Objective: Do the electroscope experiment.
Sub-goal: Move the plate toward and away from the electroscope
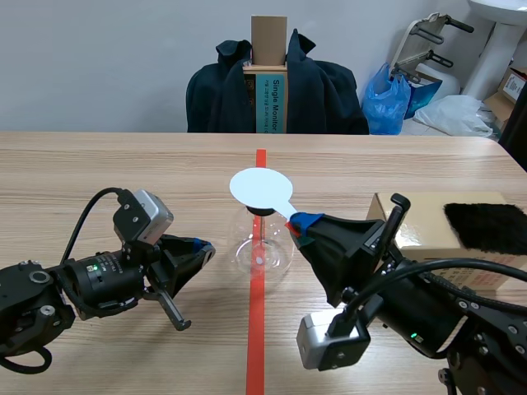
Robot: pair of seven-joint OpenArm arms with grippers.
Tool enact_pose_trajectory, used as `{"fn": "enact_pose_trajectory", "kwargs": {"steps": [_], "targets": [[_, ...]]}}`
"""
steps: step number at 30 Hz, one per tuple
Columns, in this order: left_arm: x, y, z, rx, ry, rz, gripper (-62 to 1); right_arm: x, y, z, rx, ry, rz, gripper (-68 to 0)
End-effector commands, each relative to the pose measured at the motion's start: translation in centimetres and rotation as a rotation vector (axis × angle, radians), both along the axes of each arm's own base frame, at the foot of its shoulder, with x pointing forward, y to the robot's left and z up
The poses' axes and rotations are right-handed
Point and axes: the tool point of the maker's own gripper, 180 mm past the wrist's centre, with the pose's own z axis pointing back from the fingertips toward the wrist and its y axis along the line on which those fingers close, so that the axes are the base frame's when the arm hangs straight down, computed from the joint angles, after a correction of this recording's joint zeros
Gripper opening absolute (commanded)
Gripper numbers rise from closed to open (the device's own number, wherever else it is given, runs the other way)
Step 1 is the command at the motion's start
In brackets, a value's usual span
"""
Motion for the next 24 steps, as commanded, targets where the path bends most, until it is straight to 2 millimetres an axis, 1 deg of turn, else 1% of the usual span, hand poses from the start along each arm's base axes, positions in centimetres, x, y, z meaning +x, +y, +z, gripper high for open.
{"fn": "enact_pose_trajectory", "kwargs": {"steps": [1, 9, 14, 18, 24], "targets": [[0.9, -0.3, 1.4, -0.033, -0.038, 0.005, -57.7, 0.6, -0.2, 0.9, 0.004, -0.036, -0.003, -66.7], [0.9, -0.3, 1.4, -0.032, -0.037, 0.005, -57.7, 0.8, -0.3, 0.9, 0.005, -0.035, -0.02, -66.7], [0.9, -0.3, 1.4, -0.032, -0.037, 0.005, -57.7, 1.4, -0.8, 0.9, 0.005, -0.033, -0.058, -66.7], [0.9, -0.3, 1.4, -0.032, -0.037, 0.005, -57.7, 2.3, -1.6, 0.9, 0.005, -0.028, -0.13, -66.7], [0.9, -0.3, 1.4, -0.032, -0.037, 0.005, -57.7, 4.1, -3.7, 0.8, 0.005, -0.019, -0.283, -66.7]]}}
